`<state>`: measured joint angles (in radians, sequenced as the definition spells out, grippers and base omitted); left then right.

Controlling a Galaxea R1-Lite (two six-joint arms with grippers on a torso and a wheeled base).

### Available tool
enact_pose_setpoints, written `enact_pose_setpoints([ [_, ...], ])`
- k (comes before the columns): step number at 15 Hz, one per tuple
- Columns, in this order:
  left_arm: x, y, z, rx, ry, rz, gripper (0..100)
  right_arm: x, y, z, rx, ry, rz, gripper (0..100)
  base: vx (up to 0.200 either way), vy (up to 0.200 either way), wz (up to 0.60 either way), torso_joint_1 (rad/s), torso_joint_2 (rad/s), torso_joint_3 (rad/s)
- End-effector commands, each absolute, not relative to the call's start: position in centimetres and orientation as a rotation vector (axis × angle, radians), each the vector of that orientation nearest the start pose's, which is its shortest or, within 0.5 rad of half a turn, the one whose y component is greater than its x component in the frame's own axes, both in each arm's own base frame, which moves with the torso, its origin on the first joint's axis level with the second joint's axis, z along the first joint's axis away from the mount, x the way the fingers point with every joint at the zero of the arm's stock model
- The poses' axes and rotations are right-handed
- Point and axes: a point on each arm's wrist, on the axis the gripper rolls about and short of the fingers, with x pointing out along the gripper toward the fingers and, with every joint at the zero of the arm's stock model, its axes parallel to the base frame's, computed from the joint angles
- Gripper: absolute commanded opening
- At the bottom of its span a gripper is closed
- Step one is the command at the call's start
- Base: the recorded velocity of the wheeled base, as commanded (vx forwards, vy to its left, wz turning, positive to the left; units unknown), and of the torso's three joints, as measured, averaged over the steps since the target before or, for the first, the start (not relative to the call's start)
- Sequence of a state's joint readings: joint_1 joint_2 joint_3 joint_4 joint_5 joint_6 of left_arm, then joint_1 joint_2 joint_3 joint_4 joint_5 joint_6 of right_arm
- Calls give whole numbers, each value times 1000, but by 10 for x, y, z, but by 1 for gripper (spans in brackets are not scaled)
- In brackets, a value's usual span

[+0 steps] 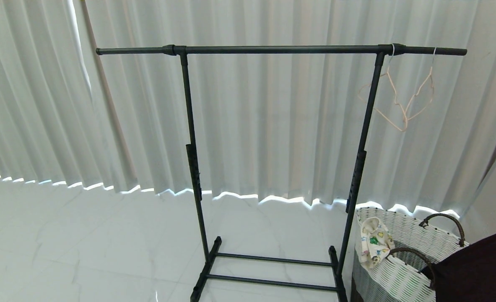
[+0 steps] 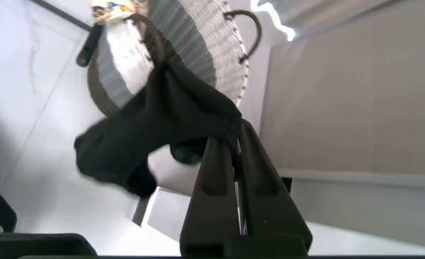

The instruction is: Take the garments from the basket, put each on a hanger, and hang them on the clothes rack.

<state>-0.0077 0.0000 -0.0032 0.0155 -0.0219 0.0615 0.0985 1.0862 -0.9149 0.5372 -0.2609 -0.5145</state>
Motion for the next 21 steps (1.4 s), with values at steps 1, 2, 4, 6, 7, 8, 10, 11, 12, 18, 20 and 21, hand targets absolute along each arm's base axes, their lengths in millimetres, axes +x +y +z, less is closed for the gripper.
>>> enact_pose_setpoints([
  [1, -23, 0, 75, 60, 11, -31, 100, 124, 10, 243, -629, 725, 55, 0, 0, 200, 0, 2, 2, 2],
  [2, -23, 0, 75, 60, 11, -31, 100, 126, 12, 242, -632, 728, 70, 0, 0, 200, 0, 2, 2, -7],
  [4, -23, 0, 75, 60, 11, -31, 100, 130, 20, 241, -616, 720, 113, 0, 0, 200, 0, 5, 5, 2],
  [6, -23, 0, 75, 58, 11, -33, 100, 136, 36, 243, -574, 703, 178, 0, 0, 200, 0, 5, 5, 2],
  [7, -23, 0, 75, 47, 12, -29, 100, 139, 45, 245, -558, 691, 213, 0, 0, 200, 0, 2, 2, 2],
  [8, -23, 0, 75, 43, 12, -29, 100, 142, 52, 246, -557, 687, 243, 0, 0, 200, 0, 12, 2, 7],
  [10, -23, 0, 75, 61, 11, -30, 100, 152, 70, 251, -563, 672, 307, 0, 0, 0, 0, 0, 0, 0],
  [11, -23, 0, 74, 80, 13, -30, 100, 157, 80, 254, -556, 664, 334, 0, 0, 0, 0, 0, 0, 0],
  [12, -23, 0, 75, 81, 11, -30, 100, 164, 92, 256, -545, 662, 362, 0, 0, 0, 0, 0, 0, 0],
  [18, -23, 0, 75, 93, 11, -33, 100, 204, 147, 259, -555, 665, 447, 0, 0, 0, 0, 0, 0, 0],
  [20, -23, 0, 75, 84, 9, -33, 100, 211, 153, 256, -555, 674, 457, 0, 0, 0, 0, 0, 0, 0],
  [21, -23, 0, 75, 81, 8, -36, 100, 211, 153, 256, -541, 677, 465, 0, 0, 0, 0, 0, 0, 0],
])
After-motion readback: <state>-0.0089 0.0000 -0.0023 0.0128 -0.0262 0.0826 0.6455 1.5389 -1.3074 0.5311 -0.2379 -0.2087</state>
